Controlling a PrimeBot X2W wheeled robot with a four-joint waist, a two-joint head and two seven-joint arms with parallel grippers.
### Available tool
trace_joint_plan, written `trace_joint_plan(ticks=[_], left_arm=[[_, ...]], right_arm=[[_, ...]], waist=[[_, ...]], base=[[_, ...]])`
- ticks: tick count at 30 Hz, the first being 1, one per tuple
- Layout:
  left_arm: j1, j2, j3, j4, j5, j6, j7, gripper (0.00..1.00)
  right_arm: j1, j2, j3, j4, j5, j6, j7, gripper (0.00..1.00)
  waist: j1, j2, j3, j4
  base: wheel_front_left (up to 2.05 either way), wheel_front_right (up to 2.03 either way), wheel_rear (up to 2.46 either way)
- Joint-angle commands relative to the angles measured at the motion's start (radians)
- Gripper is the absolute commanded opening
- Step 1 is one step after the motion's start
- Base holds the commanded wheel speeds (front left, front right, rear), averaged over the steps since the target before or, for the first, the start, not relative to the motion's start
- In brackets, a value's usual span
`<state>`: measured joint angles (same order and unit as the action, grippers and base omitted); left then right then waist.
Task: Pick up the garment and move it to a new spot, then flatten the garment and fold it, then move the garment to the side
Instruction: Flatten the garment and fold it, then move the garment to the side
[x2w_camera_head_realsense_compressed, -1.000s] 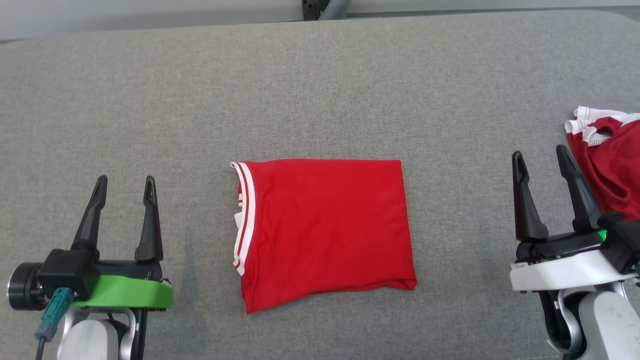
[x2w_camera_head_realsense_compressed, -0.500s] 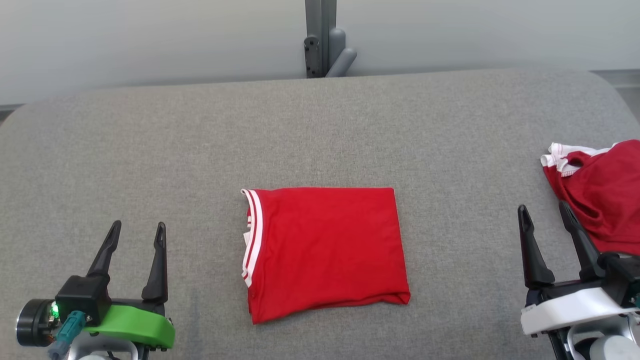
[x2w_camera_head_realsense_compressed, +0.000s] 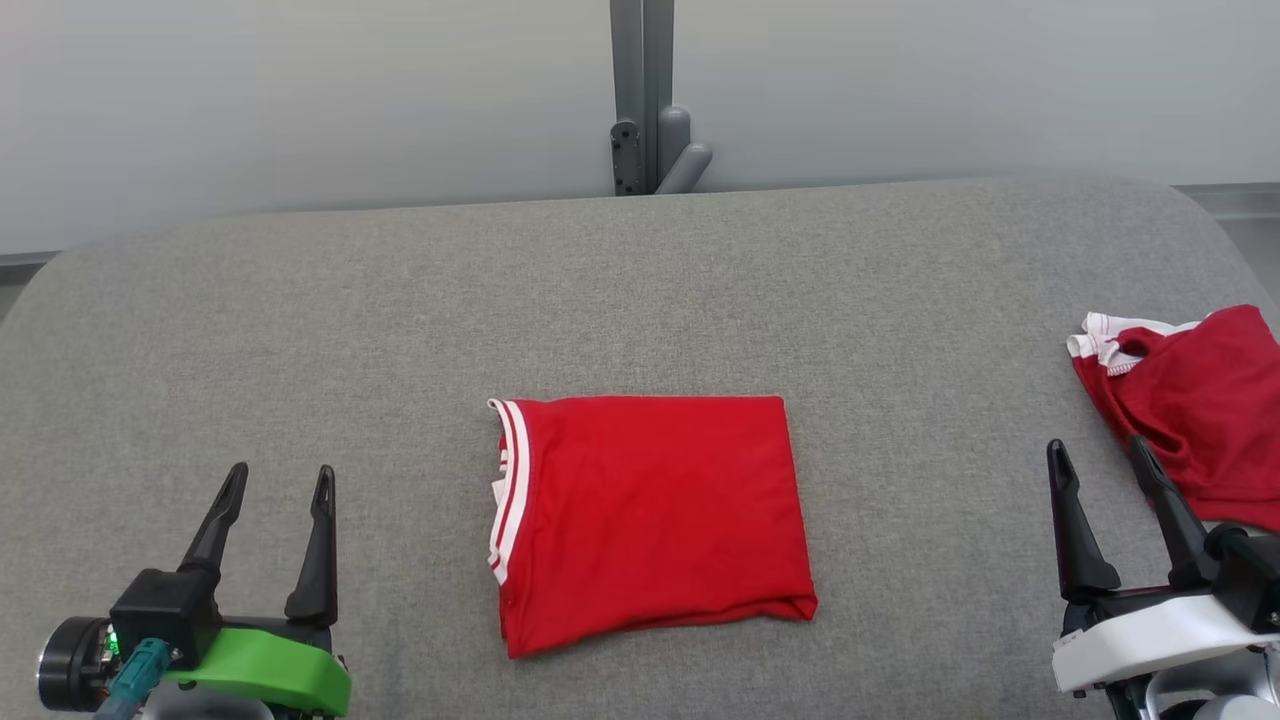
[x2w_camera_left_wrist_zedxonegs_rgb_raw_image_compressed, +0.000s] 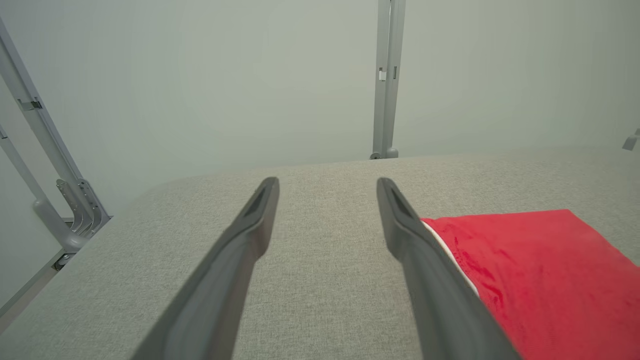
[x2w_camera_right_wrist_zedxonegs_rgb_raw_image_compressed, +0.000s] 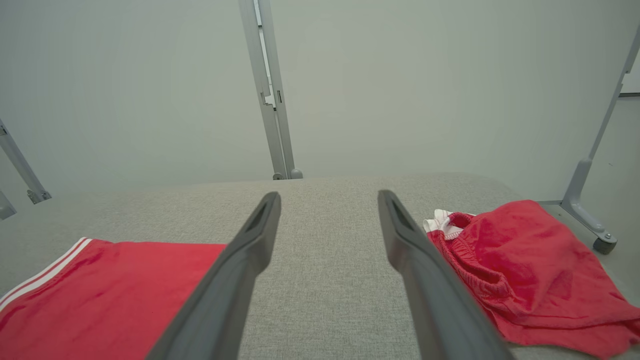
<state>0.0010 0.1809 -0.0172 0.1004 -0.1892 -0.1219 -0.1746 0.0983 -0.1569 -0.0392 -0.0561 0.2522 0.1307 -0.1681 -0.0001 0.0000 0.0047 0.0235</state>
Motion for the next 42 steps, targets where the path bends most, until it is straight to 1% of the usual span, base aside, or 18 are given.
trace_joint_plan(ticks=[1, 12, 20, 28, 32, 35, 36, 42], left_arm=[[0.004, 0.007, -0.002, -0.005, -0.007, 0.0, -0.005, 1.0], [-0.019, 0.014, -0.022, -0.016, -0.026, -0.001, -0.01, 1.0], [-0.026, 0.008, -0.036, -0.012, -0.033, 0.005, -0.01, 1.0], [-0.043, 0.017, -0.041, 0.012, -0.039, 0.004, -0.03, 1.0], [-0.067, 0.015, -0.05, 0.015, -0.041, 0.004, -0.037, 1.0], [-0.093, 0.006, -0.059, 0.01, -0.043, 0.006, -0.045, 1.0], [-0.093, 0.006, -0.059, 0.01, -0.043, 0.006, -0.045, 1.0], [-0.16, -0.015, -0.079, 0.017, -0.043, 0.005, -0.068, 1.0]], right_arm=[[0.008, -0.001, -0.002, -0.004, 0.004, 0.0, 0.004, 1.0], [-0.011, 0.002, -0.005, -0.003, 0.009, 0.0, -0.017, 1.0], [-0.009, 0.002, -0.012, -0.004, 0.006, 0.0, -0.011, 1.0], [-0.007, -0.004, -0.017, 0.0, 0.013, 0.0, -0.007, 1.0], [-0.019, -0.006, -0.014, 0.017, 0.02, 0.0, 0.005, 1.0], [-0.055, -0.016, 0.03, 0.061, 0.034, 0.0, 0.019, 1.0], [-0.055, -0.016, 0.03, 0.061, 0.034, 0.0, 0.019, 1.0], [-0.158, -0.034, 0.175, 0.238, 0.088, 0.0, 0.035, 1.0]], waist=[[0.0001, 0.0, 0.002, -0.001], [0.0001, 0.0, 0.017, 0.0], [0.0001, 0.0, 0.012, 0.004], [0.0001, 0.0, 0.012, 0.01], [0.0001, 0.0, 0.031, 0.044], [0.0001, 0.0, 0.062, 0.087], [0.0001, 0.0, 0.062, 0.087], [0.0001, 0.0, 0.119, 0.191]], base=[[0.0, 0.0, 0.0], [0.0, 0.0, 0.0], [0.0, 0.0, 0.0], [0.0, 0.0, 0.0], [0.0, 0.0, 0.0], [0.0, 0.0, 0.0], [0.0, 0.0, 0.0], [0.0, 0.0, 0.0]])
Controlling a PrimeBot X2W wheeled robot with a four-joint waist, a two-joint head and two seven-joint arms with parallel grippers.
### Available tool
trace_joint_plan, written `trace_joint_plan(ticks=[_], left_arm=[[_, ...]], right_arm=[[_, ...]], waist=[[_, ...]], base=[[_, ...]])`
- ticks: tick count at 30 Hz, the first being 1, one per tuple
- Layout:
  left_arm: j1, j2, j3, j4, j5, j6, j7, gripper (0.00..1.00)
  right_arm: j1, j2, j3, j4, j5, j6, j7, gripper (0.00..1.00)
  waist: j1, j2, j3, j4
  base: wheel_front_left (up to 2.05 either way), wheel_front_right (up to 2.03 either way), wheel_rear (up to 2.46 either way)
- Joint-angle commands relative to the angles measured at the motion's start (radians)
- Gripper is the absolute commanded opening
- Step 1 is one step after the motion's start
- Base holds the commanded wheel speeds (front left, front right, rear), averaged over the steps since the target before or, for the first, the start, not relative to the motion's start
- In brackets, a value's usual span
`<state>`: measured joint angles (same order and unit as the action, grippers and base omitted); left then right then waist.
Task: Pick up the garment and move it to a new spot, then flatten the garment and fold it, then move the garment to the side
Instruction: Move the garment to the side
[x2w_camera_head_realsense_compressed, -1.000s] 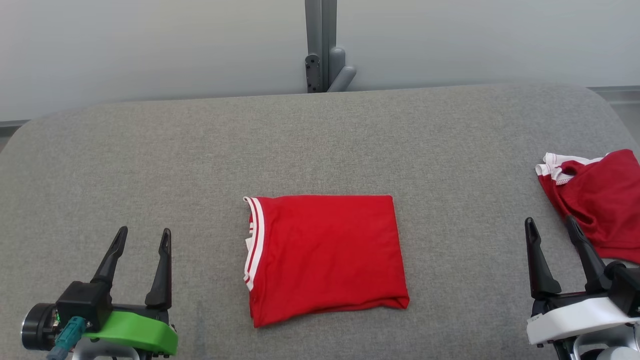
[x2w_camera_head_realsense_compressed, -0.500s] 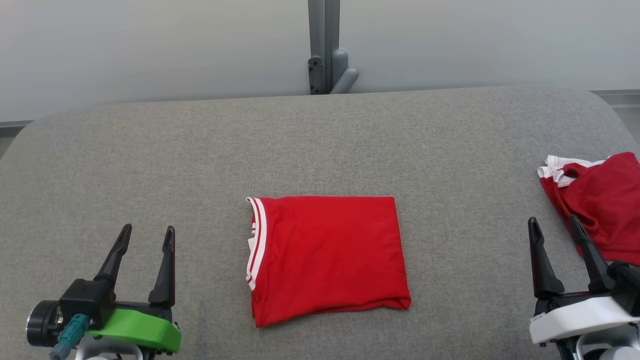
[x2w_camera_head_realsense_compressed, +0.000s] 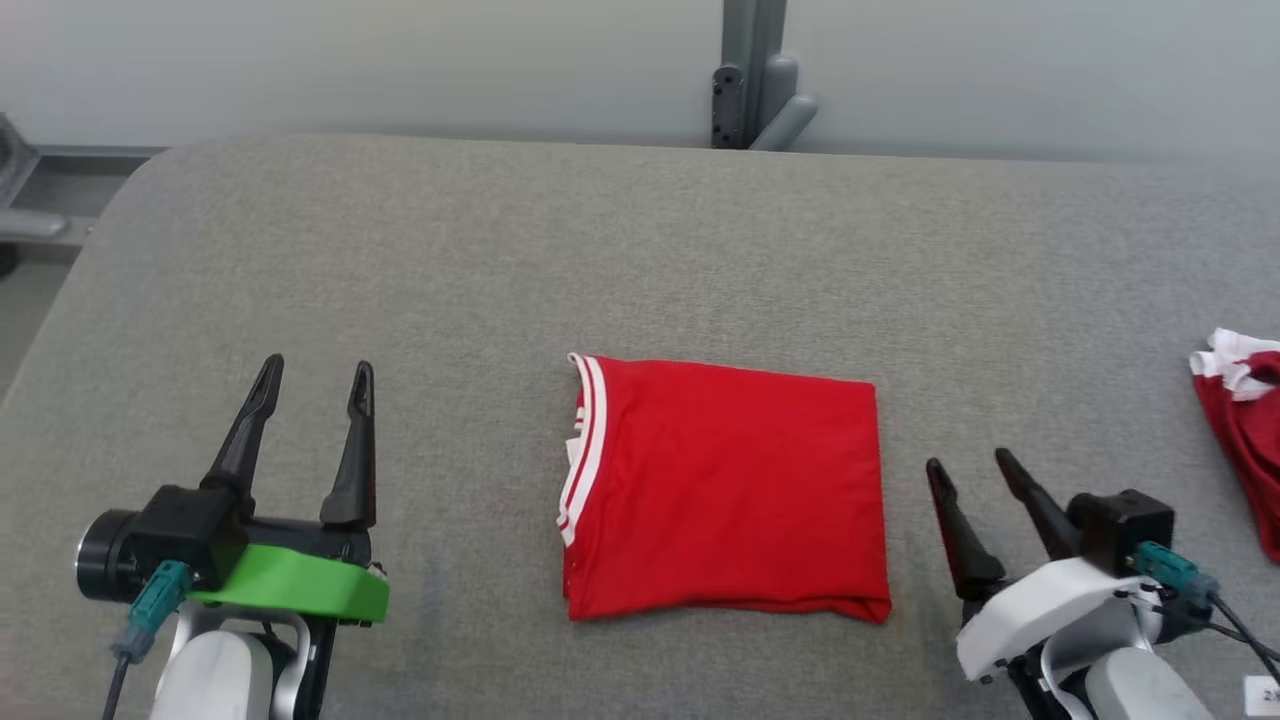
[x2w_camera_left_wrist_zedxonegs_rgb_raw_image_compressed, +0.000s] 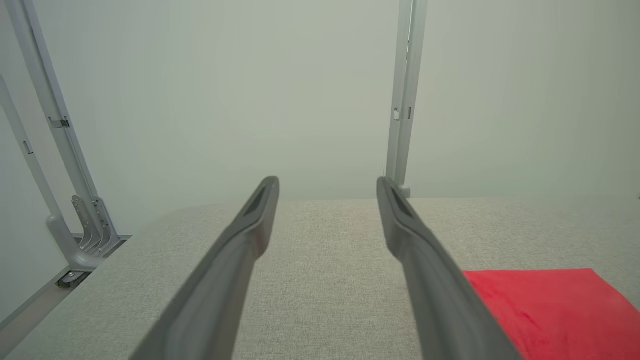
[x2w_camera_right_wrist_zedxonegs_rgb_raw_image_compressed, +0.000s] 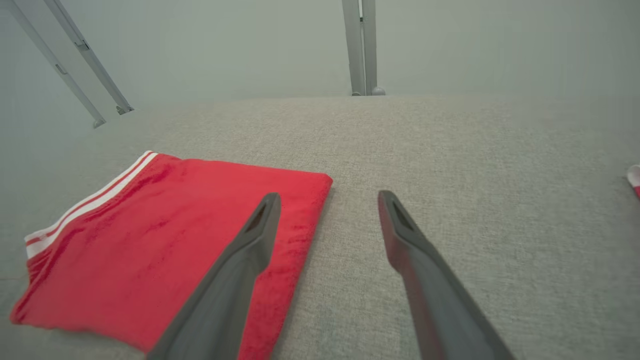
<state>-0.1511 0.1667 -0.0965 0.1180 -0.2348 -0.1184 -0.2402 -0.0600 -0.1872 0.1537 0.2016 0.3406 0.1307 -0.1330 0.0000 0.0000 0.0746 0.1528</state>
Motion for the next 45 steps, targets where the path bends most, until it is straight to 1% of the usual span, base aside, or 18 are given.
trace_joint_plan(ticks=[1, 5, 7, 11, 12, 13, 14, 15, 17, 20, 23, 26, 30, 34, 36, 40, 45], left_arm=[[-0.018, -0.003, -0.001, 0.002, 0.002, 0.001, -0.008, 1.0], [-0.051, -0.014, -0.01, 0.011, 0.001, -0.002, -0.018, 1.0], [-0.064, -0.019, -0.019, 0.014, 0.006, -0.003, -0.021, 1.0], [-0.072, -0.026, -0.019, 0.012, 0.009, -0.004, -0.026, 1.0], [-0.072, -0.029, -0.019, 0.01, 0.009, -0.004, -0.026, 1.0], [-0.071, -0.031, -0.018, 0.008, 0.011, -0.003, -0.025, 1.0], [-0.069, -0.033, -0.017, 0.004, 0.013, -0.003, -0.025, 1.0], [-0.065, -0.034, -0.015, 0.001, 0.014, -0.003, -0.025, 1.0], [-0.054, -0.029, -0.006, -0.004, 0.023, 0.006, -0.025, 1.0], [-0.043, -0.038, 0.002, -0.014, 0.024, 0.009, -0.025, 1.0], [-0.039, -0.036, -0.002, -0.02, 0.028, 0.005, -0.025, 1.0], [-0.032, -0.031, 0.0, -0.029, 0.031, 0.003, -0.025, 1.0], [-0.035, -0.027, -0.007, -0.039, 0.034, 0.0, -0.025, 1.0], [-0.057, -0.023, -0.012, -0.055, 0.034, -0.003, -0.025, 1.0], [-0.066, -0.021, -0.017, -0.06, 0.035, -0.004, -0.025, 1.0], [-0.083, -0.018, -0.02, -0.072, 0.037, -0.004, -0.025, 1.0], [-0.116, -0.005, -0.028, -0.093, 0.045, -0.006, -0.024, 1.0]], right_arm=[[-0.017, -0.007, 0.007, 0.013, 0.007, 0.0, 0.001, 1.0], [-0.081, -0.009, 0.076, 0.144, 0.056, 0.0, 0.005, 1.0], [-0.103, -0.009, 0.087, 0.211, 0.076, 0.0, 0.025, 1.0], [-0.139, -0.016, 0.117, 0.301, 0.115, 0.0, 0.052, 1.0], [-0.147, -0.018, 0.124, 0.315, 0.126, 0.0, 0.057, 0.98], [-0.153, -0.022, 0.129, 0.329, 0.135, 0.0, 0.063, 0.67], [-0.156, -0.028, 0.14, 0.339, 0.142, 0.0, 0.07, 0.41], [-0.161, -0.032, 0.151, 0.343, 0.15, 0.0, 0.07, 0.0], [-0.169, -0.045, 0.18, 0.338, 0.164, 0.0, 0.075, 0.0], [-0.18, -0.086, 0.193, 0.313, 0.166, -0.001, 0.047, 0.0], [-0.173, -0.12, 0.177, 0.281, 0.142, -0.001, 0.009, 0.0], [-0.157, -0.153, 0.146, 0.247, 0.091, -0.001, -0.013, 0.0], [-0.123, -0.197, 0.066, 0.191, -0.007, -0.001, -0.032, 0.0], [-0.105, -0.222, -0.022, 0.107, -0.119, -0.001, -0.037, 0.0], [-0.105, -0.22, -0.055, 0.063, -0.163, -0.001, -0.034, 0.0], [-0.12, -0.23, -0.074, -0.001, -0.213, -0.001, -0.022, 0.0], [-0.121, -0.279, -0.095, -0.087, -0.258, -0.001, 0.009, 0.0]], waist=[[0.0, 0.0, 0.057, 0.077], [0.0, 0.0, 0.081, 0.124], [0.0, 0.0, 0.087, 0.145], [0.0, 0.0, 0.091, 0.162], [0.0, 0.0, 0.091, 0.163], [0.0, 0.0, 0.092, 0.162], [0.0, 0.0, 0.093, 0.161], [0.0, 0.0, 0.093, 0.158], [0.0, 0.0, 0.093, 0.146], [0.0, 0.0, 0.095, 0.126], [0.0, 0.0, 0.097, 0.099], [0.0, 0.0, 0.096, 0.053], [0.0, 0.0, 0.098, -0.018], [0.0, 0.0, 0.116, -0.085], [0.0, 0.0, 0.129, -0.115], [0.0, 0.0, 0.16, -0.157], [0.0, 0.0, 0.221, -0.221]], base=[[0.0, 0.0, 0.0], [0.0, 0.0, 0.0], [0.0, 0.0, 0.0], [0.0, 0.0, 0.0], [0.0, 0.0, 0.0], [0.0, 0.0, 0.0], [0.0, 0.0, 0.0], [0.0, 0.0, 0.0], [0.0, 0.0, 0.0], [0.0, 0.0, 0.0], [0.0, 0.0, 0.0], [0.0, 0.0, 0.0], [0.0, 0.0, 0.0], [0.0, 0.0, 0.0], [0.0, 0.0, 0.0], [0.0, 0.0, 0.0], [0.0, 0.0, 0.0]])
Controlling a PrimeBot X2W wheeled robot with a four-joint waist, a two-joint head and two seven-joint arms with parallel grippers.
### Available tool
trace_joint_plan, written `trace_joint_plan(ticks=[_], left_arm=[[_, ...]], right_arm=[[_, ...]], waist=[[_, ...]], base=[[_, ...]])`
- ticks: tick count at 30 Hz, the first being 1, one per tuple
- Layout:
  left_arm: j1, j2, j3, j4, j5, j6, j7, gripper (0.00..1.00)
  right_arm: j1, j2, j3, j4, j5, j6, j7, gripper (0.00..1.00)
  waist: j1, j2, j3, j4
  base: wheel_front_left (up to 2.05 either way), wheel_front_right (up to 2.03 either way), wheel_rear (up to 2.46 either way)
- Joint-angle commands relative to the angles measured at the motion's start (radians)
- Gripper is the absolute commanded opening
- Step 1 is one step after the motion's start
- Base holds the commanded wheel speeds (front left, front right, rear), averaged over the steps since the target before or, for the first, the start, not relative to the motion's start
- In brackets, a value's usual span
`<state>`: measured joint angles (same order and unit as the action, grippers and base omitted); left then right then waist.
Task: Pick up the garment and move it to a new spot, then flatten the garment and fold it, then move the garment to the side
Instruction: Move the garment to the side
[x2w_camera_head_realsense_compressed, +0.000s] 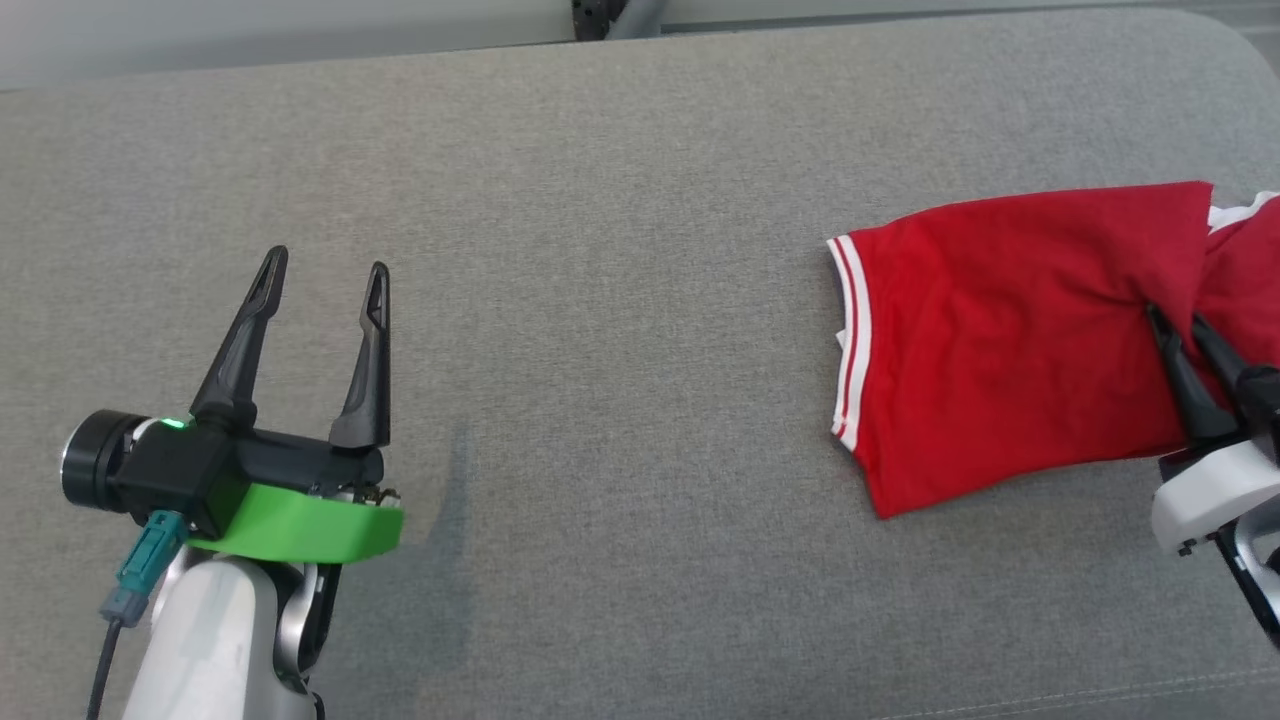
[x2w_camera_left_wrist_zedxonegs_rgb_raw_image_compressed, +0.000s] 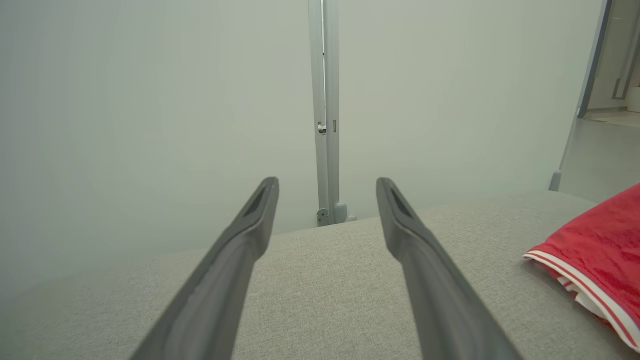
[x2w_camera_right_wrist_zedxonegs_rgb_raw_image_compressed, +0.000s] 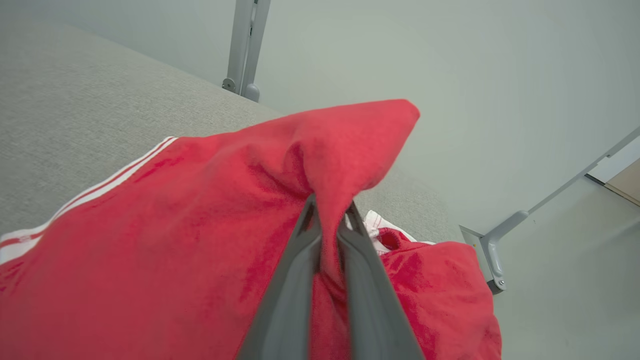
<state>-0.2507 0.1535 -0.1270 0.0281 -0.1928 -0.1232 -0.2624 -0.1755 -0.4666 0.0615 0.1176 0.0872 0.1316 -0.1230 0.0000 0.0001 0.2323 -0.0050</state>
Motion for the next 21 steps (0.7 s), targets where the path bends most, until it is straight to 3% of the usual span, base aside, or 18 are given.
trace_joint_plan(ticks=[1, 9, 15, 21], left_arm=[[-0.023, 0.011, 0.0, -0.006, 0.004, -0.002, -0.002, 1.0], [-0.073, 0.059, 0.003, -0.048, 0.021, -0.002, 0.014, 1.0], [-0.135, 0.1, -0.001, -0.102, 0.037, -0.003, 0.049, 1.0], [-0.161, 0.129, 0.007, -0.136, 0.04, -0.002, 0.073, 1.0]], right_arm=[[-0.001, -0.006, -0.018, -0.017, -0.011, -0.002, 0.009, 0.0], [-0.074, -0.101, -0.081, -0.03, -0.016, -0.002, 0.034, 0.0], [-0.202, -0.178, -0.157, 0.105, 0.006, -0.002, -0.02, 0.0], [-0.324, -0.158, -0.177, 0.264, 0.043, -0.002, -0.048, 0.0]], waist=[[0.0, -0.0001, 0.075, -0.077], [0.0, -0.0001, 0.18, -0.191], [0.0, -0.0001, 0.277, -0.229], [0.0, -0.0001, 0.337, -0.232]], base=[[0.0, 0.0, 0.0], [0.0, 0.0, 0.0], [0.0, 0.0, 0.0], [0.0, 0.0, 0.0]])
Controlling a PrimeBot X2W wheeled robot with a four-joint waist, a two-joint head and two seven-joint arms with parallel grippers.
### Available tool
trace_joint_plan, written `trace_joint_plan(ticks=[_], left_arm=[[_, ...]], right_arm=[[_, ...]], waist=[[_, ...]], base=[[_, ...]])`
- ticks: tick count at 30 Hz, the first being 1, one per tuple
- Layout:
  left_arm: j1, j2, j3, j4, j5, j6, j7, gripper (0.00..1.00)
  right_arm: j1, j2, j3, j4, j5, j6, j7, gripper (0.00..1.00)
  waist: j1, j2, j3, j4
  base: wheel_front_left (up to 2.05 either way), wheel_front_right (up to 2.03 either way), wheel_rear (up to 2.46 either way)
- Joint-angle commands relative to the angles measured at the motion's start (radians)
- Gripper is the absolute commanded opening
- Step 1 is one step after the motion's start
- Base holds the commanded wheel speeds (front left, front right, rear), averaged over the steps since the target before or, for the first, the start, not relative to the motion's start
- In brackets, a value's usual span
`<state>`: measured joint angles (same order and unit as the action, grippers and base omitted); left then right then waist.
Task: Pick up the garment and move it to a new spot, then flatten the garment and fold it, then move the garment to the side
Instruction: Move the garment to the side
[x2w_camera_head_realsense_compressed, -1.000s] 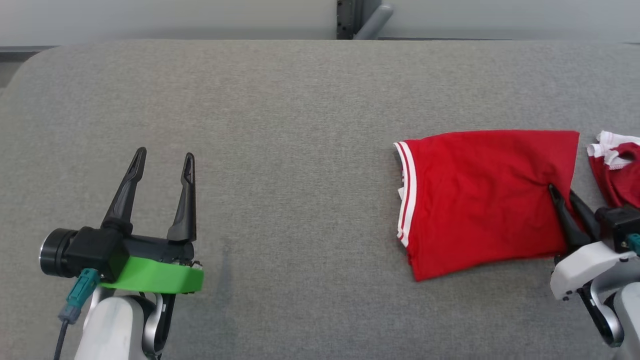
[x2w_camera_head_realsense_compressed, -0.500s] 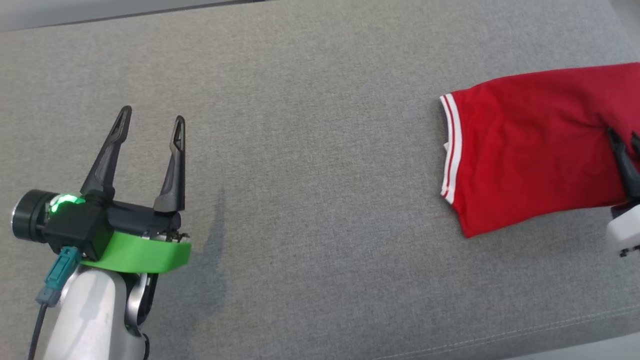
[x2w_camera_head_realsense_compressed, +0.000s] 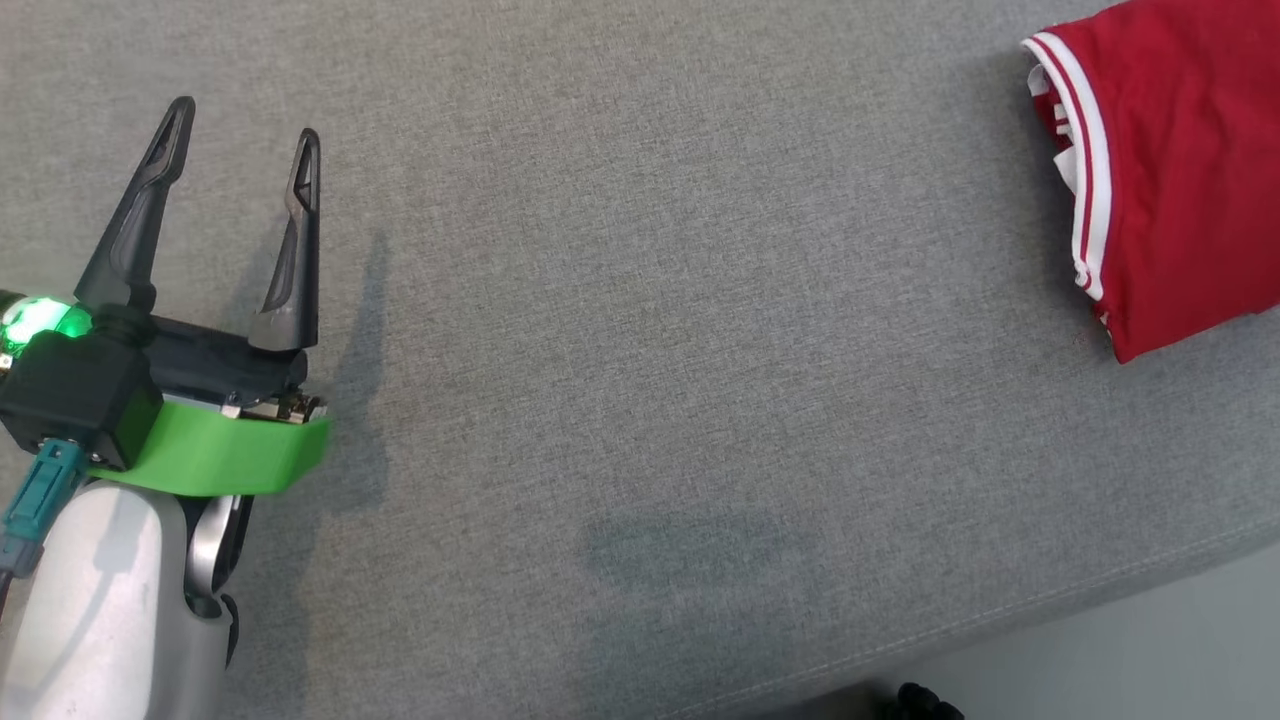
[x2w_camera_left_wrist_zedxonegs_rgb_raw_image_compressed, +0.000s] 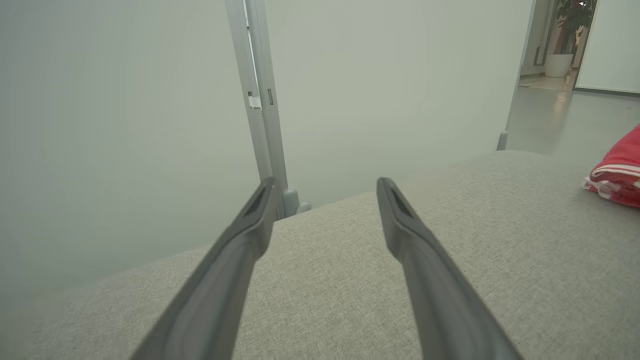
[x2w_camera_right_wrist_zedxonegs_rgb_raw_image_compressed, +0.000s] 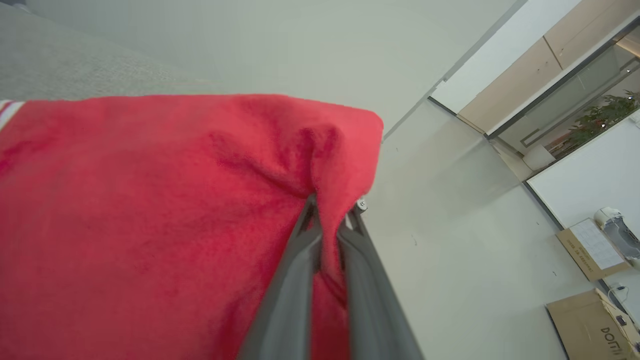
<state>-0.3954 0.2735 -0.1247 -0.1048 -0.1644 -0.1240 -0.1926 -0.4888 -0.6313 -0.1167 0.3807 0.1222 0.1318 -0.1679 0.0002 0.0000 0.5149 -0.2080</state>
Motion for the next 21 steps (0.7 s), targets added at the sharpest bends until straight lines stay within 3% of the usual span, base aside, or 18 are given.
trace_joint_plan(ticks=[1, 2, 3, 4, 5, 13, 17, 21], left_arm=[[-0.018, 0.011, 0.004, -0.008, 0.011, -0.001, 0.006, 1.0], [-0.018, 0.013, 0.004, -0.011, 0.011, 0.0, 0.009, 1.0], [-0.018, 0.015, 0.004, -0.014, 0.011, 0.001, 0.013, 1.0], [-0.019, 0.017, 0.004, -0.017, 0.011, 0.002, 0.014, 1.0], [-0.018, 0.018, 0.003, -0.019, 0.01, 0.003, 0.016, 1.0], [-0.005, 0.025, 0.002, -0.011, 0.0, 0.009, 0.011, 1.0], [0.007, 0.017, -0.003, -0.001, -0.005, 0.013, 0.005, 1.0], [0.025, 0.007, -0.004, 0.02, -0.019, 0.02, -0.002, 1.0]], right_arm=[[-0.032, 0.011, 0.003, 0.029, 0.02, -0.002, -0.01, 0.0], [-0.048, 0.013, -0.001, 0.059, 0.024, -0.002, -0.013, 0.0], [-0.062, 0.022, -0.004, 0.092, 0.035, -0.002, -0.011, 0.29], [-0.077, 0.032, -0.012, 0.119, 0.043, -0.002, -0.016, 0.72], [-0.09, 0.039, -0.019, 0.143, 0.043, -0.002, -0.022, 1.0], [-0.135, 0.116, -0.084, 0.237, 0.082, -0.002, -0.081, 1.0], [-0.117, 0.163, -0.117, 0.17, 0.103, -0.002, -0.095, 1.0], [-0.052, 0.253, -0.164, -0.004, 0.128, -0.002, -0.097, 1.0]], waist=[[-0.0002, 0.0, 0.062, -0.027], [-0.0002, 0.0, 0.069, -0.025], [-0.0002, 0.0, 0.074, -0.023], [-0.0002, 0.0, 0.079, -0.022], [-0.0002, 0.0, 0.082, -0.021], [-0.0002, 0.0, 0.071, -0.021], [-0.0002, 0.0, 0.043, -0.023], [-0.0002, 0.0, -0.005, -0.024]], base=[[0.0, 0.0, 0.0], [0.0, 0.0, 0.0], [0.0, 0.0, 0.0], [0.0, 0.0, 0.0], [0.0, 0.0, 0.0], [0.0, 0.0, 0.0], [0.0, 0.0, 0.0], [0.0, 0.0, 0.0]])
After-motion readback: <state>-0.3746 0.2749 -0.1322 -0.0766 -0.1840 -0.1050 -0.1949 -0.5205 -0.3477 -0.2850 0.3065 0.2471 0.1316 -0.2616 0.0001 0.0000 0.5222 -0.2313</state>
